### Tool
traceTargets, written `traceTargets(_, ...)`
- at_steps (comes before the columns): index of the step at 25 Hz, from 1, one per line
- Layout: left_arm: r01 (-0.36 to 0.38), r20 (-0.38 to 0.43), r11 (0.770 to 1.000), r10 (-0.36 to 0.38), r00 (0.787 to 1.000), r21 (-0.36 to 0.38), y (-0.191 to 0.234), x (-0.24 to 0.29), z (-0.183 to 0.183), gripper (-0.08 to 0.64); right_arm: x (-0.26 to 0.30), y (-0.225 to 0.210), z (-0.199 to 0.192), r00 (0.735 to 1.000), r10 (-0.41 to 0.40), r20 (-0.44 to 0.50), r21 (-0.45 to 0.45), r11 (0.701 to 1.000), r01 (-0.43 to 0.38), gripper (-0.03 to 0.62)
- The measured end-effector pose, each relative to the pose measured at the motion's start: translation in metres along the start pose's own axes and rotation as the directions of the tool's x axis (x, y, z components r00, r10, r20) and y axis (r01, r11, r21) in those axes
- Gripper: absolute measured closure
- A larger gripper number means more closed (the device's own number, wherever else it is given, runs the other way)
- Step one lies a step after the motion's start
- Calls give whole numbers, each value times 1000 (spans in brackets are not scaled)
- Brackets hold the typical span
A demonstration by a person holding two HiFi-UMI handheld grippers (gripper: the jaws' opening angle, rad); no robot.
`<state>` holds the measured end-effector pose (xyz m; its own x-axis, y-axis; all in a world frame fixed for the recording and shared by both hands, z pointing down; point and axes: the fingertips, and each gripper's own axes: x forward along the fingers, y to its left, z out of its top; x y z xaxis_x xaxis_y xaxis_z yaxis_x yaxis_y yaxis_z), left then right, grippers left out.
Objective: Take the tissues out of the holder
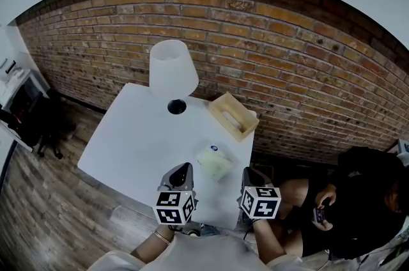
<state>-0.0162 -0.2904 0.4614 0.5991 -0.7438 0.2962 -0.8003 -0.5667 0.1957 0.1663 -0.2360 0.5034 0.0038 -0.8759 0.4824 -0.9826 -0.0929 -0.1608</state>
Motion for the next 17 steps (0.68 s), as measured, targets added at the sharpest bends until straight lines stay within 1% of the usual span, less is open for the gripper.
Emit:
traceTargets(10,-2,-9,1000,2,1000,-14,1,-6,-6,551,-8,0,-6,1000,-20,-17,-3,1000,20,587)
traceTargets(17,-5,-12,1000,5,1000,-17,5,-13,-11,551,-10,6,-12,999,-26,-18,-23,999,26,587)
